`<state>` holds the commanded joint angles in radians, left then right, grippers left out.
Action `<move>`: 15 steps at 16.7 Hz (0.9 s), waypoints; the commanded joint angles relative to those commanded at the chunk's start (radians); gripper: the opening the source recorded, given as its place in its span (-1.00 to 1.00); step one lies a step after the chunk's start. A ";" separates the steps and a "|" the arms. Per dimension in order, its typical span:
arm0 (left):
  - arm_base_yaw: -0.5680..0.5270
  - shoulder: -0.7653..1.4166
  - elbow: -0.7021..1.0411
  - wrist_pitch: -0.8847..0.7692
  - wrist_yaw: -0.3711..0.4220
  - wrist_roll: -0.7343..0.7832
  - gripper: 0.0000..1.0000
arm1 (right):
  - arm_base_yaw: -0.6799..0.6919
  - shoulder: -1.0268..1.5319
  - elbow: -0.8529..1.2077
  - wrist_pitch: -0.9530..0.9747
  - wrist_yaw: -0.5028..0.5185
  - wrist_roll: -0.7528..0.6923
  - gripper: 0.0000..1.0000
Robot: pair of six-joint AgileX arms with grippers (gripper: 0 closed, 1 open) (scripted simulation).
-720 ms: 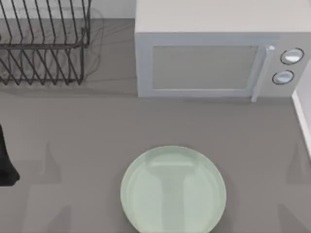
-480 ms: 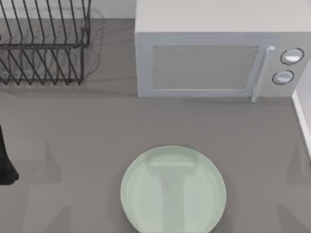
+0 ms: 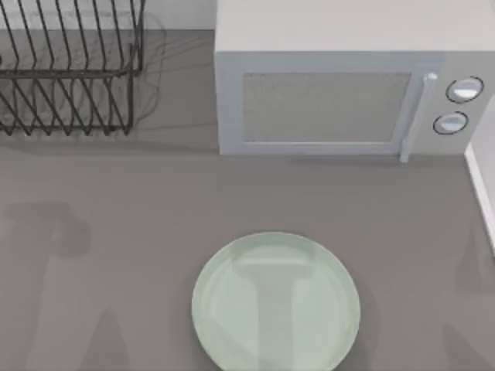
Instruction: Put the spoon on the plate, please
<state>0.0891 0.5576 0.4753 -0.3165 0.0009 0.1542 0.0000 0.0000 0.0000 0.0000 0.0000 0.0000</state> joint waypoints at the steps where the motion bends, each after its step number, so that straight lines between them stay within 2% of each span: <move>1: 0.015 0.100 0.077 -0.051 0.000 0.025 1.00 | 0.000 0.000 0.000 0.000 0.000 0.000 1.00; 9: 0.137 0.856 0.714 -0.479 0.000 0.230 1.00 | 0.000 0.000 0.000 0.000 0.000 0.000 1.00; 15: 0.211 1.325 1.092 -0.747 -0.001 0.355 1.00 | 0.000 0.000 0.000 0.000 0.000 0.000 1.00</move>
<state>0.3002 1.8830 1.5673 -1.0638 0.0001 0.5089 0.0000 0.0000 0.0000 0.0000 0.0000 0.0000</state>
